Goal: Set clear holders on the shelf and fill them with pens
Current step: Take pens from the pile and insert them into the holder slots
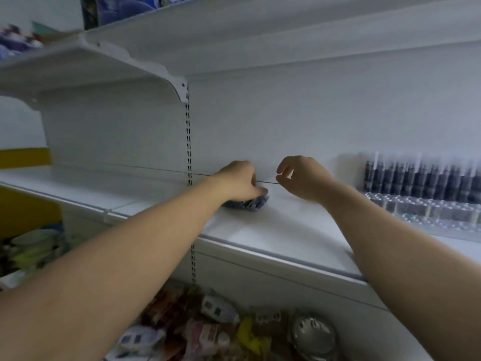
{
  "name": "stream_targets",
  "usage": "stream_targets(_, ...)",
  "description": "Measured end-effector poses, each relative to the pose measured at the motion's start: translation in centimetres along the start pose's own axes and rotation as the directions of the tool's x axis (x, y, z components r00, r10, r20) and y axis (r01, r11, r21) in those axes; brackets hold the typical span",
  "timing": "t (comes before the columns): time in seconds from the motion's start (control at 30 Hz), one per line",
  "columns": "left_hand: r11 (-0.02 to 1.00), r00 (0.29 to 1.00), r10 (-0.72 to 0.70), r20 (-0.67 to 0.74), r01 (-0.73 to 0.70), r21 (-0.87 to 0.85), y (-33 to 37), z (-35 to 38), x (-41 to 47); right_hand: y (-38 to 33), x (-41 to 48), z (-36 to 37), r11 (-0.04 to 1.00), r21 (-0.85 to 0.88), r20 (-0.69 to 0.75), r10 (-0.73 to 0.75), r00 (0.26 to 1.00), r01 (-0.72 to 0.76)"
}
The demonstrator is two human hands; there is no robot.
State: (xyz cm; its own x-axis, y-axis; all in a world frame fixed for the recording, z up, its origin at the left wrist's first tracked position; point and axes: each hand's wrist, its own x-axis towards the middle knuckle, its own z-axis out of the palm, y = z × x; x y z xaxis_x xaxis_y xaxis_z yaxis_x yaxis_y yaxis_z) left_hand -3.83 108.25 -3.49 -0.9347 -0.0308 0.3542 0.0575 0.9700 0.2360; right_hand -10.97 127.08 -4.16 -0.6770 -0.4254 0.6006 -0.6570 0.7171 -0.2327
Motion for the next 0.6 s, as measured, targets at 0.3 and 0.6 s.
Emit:
stream_targets(0.3, 0.981, 0.968, -0.127, 0.218, 0.091, 0.169, 3.7, 0.6, 1.1, 0.4, -0.5, -0.4, 0.995, 0.083, -0.038, 0.053, 0.998, -0.050)
stream_targets(0.6, 0.956, 0.946, -0.174, 0.273, 0.095, 0.278, 4.5, 0.7, 1.2, 0.4, -0.6, -0.6, 0.994, 0.089, -0.022, 0.067, 0.998, -0.064)
